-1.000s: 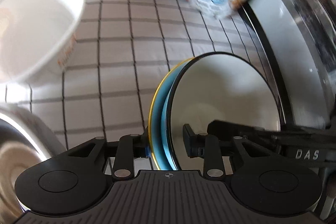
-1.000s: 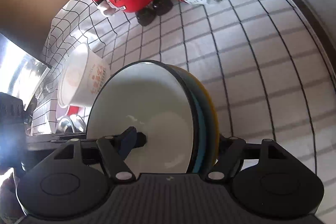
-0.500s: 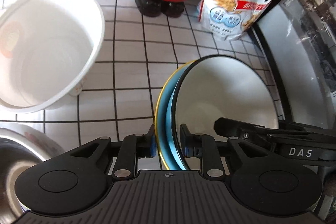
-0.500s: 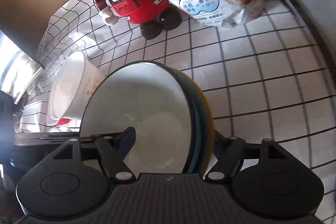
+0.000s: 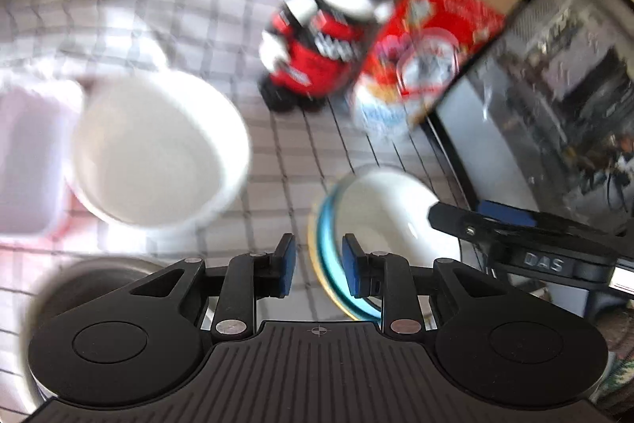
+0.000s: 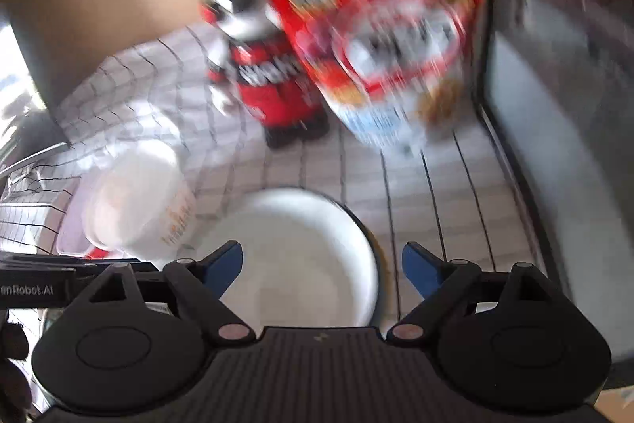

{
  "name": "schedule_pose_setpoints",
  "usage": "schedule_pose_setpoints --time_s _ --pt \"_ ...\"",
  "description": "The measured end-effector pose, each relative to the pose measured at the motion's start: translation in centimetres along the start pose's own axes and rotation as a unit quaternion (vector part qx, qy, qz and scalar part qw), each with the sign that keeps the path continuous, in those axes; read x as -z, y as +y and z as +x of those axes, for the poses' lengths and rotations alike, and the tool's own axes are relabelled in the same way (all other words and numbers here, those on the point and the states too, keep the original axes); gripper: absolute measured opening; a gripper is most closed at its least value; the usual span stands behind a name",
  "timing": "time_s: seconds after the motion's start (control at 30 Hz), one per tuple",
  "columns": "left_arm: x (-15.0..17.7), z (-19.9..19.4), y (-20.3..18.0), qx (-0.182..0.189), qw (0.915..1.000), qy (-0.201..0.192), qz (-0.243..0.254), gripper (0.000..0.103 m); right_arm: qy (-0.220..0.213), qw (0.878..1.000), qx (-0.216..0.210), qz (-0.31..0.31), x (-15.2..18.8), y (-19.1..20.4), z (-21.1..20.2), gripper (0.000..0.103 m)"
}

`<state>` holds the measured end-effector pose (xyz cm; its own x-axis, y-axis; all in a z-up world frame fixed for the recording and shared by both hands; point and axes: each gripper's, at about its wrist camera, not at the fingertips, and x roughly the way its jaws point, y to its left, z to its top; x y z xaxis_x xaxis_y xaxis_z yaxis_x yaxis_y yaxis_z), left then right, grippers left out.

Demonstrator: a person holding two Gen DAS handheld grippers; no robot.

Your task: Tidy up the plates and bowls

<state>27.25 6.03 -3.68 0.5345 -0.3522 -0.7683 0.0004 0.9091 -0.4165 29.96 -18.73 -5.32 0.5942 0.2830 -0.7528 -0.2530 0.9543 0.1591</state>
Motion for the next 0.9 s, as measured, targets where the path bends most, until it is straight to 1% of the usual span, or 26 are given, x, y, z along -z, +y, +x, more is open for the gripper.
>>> schedule_pose_setpoints --time_s 0.07,0.13,0.17,0.2,0.27,0.33,0.4,0.53,0.67,0.77,0.83,0.9 --pt "-0.8 -1.9 1.5 -0.012 0.9996 -0.025 -0.007 0.028 -0.016 1.000 -0.001 -0.024 -1.1 2.2 -0.9 0.099" --pt "-1.7 -3.1 3.3 -0.029 0.9986 -0.040 -0.019 0.028 -0.018 0.999 -0.010 -0.036 -2.4 4.5 -1.1 0.099" --pt "-2.2 -3.6 4.4 -0.041 0.9979 -0.043 -0.025 0.028 -0.014 0.999 -0.018 -0.032 -3.1 5.4 -0.9 0.099" --pt "-2.6 -3.9 5.4 -0.052 0.9974 -0.041 -0.030 0.028 -0.006 0.999 -0.031 -0.025 -3.7 6.3 -0.5 0.099" --pt "-3.4 -4.0 7.6 -0.073 0.9960 -0.033 -0.039 0.028 0.029 0.998 -0.057 -0.009 -4.9 7.8 0.8 0.099" --pt "-4.0 -4.3 9.5 -0.082 0.9951 -0.029 -0.047 0.028 0.049 0.997 -0.055 -0.001 -5.7 9.2 2.0 0.099" --pt "-4.6 -4.4 11.3 -0.085 0.9946 -0.027 -0.053 0.028 0.061 0.997 -0.044 -0.008 -6.4 10.5 3.1 0.099" --pt "-5.8 -3.5 13.5 -0.085 0.9940 -0.020 -0.066 0.028 0.072 0.996 -0.009 -0.060 -7.7 13.1 4.7 0.100" --pt "-6.6 -1.6 14.4 -0.080 0.9945 -0.008 -0.068 0.028 0.075 0.992 0.020 -0.104 -8.0 14.3 6.4 0.100" --pt "-6.6 -0.4 14.8 -0.085 0.9942 0.002 -0.066 0.028 0.093 0.990 0.015 -0.103 -7.9 14.5 8.1 0.100" --pt "-6.6 0.7 14.9 -0.089 0.9939 0.010 -0.064 0.028 0.102 0.991 0.001 -0.091 -7.6 14.4 9.1 0.094" --pt "-6.7 1.9 15.1 -0.092 0.9934 0.022 -0.065 0.028 0.112 0.990 -0.009 -0.084 -7.2 14.7 10.3 0.092"
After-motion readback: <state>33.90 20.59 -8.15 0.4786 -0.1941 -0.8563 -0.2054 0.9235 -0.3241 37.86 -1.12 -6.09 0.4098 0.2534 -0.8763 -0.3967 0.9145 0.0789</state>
